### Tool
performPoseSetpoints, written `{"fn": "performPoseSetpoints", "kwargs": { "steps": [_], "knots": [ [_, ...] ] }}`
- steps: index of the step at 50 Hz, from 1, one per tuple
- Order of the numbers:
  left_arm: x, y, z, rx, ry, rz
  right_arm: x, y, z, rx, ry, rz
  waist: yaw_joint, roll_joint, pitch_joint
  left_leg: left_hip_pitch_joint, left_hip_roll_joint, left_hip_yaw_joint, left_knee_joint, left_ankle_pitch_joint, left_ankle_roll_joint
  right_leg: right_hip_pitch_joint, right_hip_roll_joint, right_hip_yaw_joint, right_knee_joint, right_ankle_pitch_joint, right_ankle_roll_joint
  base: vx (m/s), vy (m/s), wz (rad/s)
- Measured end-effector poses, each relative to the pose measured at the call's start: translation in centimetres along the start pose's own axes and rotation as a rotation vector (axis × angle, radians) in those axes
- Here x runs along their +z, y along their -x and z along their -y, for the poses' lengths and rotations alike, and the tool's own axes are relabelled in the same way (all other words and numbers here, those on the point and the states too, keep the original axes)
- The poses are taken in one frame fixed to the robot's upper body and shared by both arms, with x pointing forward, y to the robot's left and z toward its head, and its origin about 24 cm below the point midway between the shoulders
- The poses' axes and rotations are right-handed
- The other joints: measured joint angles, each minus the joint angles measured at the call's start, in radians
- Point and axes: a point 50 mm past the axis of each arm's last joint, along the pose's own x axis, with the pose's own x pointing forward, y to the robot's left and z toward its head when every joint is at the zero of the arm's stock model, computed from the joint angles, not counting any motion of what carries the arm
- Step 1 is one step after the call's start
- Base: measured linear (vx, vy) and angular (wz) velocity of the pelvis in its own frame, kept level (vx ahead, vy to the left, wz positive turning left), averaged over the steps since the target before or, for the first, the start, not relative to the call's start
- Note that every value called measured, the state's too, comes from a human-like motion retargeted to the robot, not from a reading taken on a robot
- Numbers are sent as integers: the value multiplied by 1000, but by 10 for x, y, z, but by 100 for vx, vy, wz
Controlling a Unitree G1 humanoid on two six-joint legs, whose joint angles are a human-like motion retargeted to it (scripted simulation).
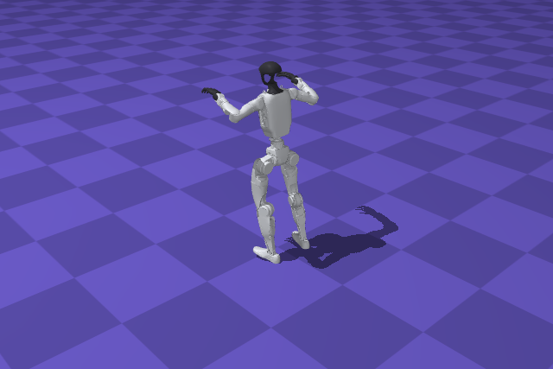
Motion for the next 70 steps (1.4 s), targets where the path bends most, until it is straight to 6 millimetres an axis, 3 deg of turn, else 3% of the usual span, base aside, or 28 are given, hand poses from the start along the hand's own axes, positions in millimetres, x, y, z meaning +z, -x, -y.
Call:
{"fn": "performPoseSetpoints", "kwargs": {
  "steps": [13,23,27,30,35,37,40,43,46,50,53,55,56,58,60,62,65,67,68,70],
  "knots": [
    [7,-1,4,51,42,31,12,-7,-10,-7,-30,75,3,-15,43,-18,-3,0,-5,1,4,-24,-1,6,4,-2,3,0,0,0],
    [21,1,15,186,233,92,31,-9,-12,-130,-95,195,18,-32,83,-38,-13,-10,-24,4,1,-47,-8,-4,6,-18,14,0,0,0],
    [32,3,38,194,463,100,47,-10,-15,-198,-305,290,40,-38,104,-43,-20,-13,-30,2,-1,-49,-14,-12,1,-18,17,6,4,6],
    [40,8,70,161,696,55,67,-8,-8,-286,-465,410,64,-40,128,-45,-25,-14,-34,-4,1,-52,-19,-13,0,-18,18,9,5,0],
    [56,31,124,-111,768,37,114,20,15,-512,-278,673,123,-63,171,-53,-37,-9,-32,-22,12,-62,-31,-12,-3,-24,25,13,6,-5],
    [67,39,134,-174,819,68,123,38,17,-604,-405,751,155,-79,191,-58,-42,-7,-29,-32,18,-66,-37,-13,-2,-29,28,17,6,-1],
    [84,46,147,-225,967,84,123,55,11,-688,-802,801,204,-99,226,-59,-45,-3,-23,-49,26,-72,-44,-11,9,-41,36,20,5,-5],
    [98,53,166,-284,1093,48,110,49,-14,-678,-1117,688,232,-103,267,-47,-41,4,0,-85,41,-77,-49,4,48,-56,37,23,7,-18],
    [107,61,193,-335,1161,-34,93,32,-59,-543,-1270,453,225,-87,327,-41,-12,11,113,-168,74,-107,-62,31,211,-98,0,27,11,-28],
    [125,62,241,-381,1231,-221,65,25,-153,-180,-1268,42,182,-57,431,-52,63,37,385,-313,111,-279,-94,117,741,-157,-125,27,14,-39],
    [129,31,256,-265,1220,-331,39,55,-229,29,-1096,-295,135,-56,506,-48,108,61,553,-404,117,-478,-47,238,1138,-195,-202,29,9,-33],
    [121,-5,237,-75,1206,-331,25,93,-261,89,-1039,-500,77,-70,530,-34,95,67,556,-413,120,-610,-22,273,1294,-223,-224,38,4,9],
    [112,-25,216,42,1200,-303,20,114,-267,100,-1079,-601,31,-72,530,-26,88,61,540,-413,112,-660,-24,256,1324,-236,-228,49,4,52],
    [93,-58,162,289,1167,-220,5,151,-263,129,-1142,-762,-76,-56,526,-5,97,43,512,-413,74,-728,-29,188,1330,-256,-229,64,4,90],
    [77,-77,100,530,1107,-118,-14,183,-240,214,-1114,-840,-205,-5,490,13,127,7,449,-368,8,-760,-27,93,1236,-244,-211,80,-3,124],
    [68,-82,48,728,1034,-22,-32,214,-213,334,-1013,-906,-325,56,421,46,140,-46,306,-223,-37,-766,-9,31,1036,-191,-180,94,-18,130],
    [65,-82,-11,936,980,119,-46,264,-188,517,-911,-1076,-453,151,322,84,168,-130,129,97,-60,-709,43,-8,611,-99,-147,103,-38,120],
    [64,-78,-58,1110,1244,339,-49,288,-183,683,-874,-1172,-490,203,290,94,173,-185,75,316,-34,-608,70,-10,260,-31,-69,109,-52,124],
    [68,-79,-72,1151,1293,406,-49,300,-183,768,-855,-1208,-514,212,282,110,171,-211,56,391,-53,-559,65,-7,142,-18,-54,111,-52,141],
    [81,-81,-94,1215,1424,540,-45,317,-188,896,-845,-1257,-532,215,280,153,158,-253,43,429,-57,-462,35,-26,-8,-2,-7,109,-51,118]
  ]
}}
